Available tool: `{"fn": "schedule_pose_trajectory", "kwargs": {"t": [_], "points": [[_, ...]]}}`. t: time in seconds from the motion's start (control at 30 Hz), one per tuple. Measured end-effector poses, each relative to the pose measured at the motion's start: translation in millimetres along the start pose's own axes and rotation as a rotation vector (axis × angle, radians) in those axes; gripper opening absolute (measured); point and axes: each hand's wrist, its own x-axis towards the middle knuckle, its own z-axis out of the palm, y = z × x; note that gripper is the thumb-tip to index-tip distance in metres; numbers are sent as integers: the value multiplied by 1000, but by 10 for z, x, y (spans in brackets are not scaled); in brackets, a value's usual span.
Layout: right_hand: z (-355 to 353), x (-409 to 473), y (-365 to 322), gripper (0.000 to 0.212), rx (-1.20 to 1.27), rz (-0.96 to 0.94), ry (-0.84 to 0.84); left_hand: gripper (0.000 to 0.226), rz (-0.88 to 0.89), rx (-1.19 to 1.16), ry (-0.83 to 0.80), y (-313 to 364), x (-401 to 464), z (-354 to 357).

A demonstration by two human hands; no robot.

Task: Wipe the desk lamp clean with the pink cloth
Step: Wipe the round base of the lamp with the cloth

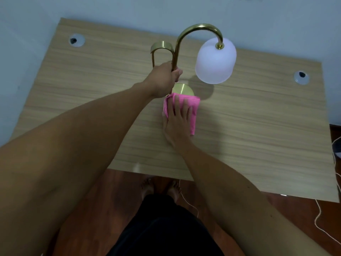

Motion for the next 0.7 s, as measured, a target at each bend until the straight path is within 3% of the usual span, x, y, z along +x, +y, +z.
{"fn": "schedule_pose_trajectory", "kwargs": {"t": [0.3, 0.5, 0.7], "points": [[-24, 273, -188, 63, 44, 84, -7, 28, 1, -24, -18, -33, 37, 32], [-101, -10, 329, 61, -90, -235, -41, 34, -2, -17, -5, -17, 19, 7], [-162, 73, 322, 57, -58, -238, -40, 34, -20, -27, 5, -10, 17, 16]]}}
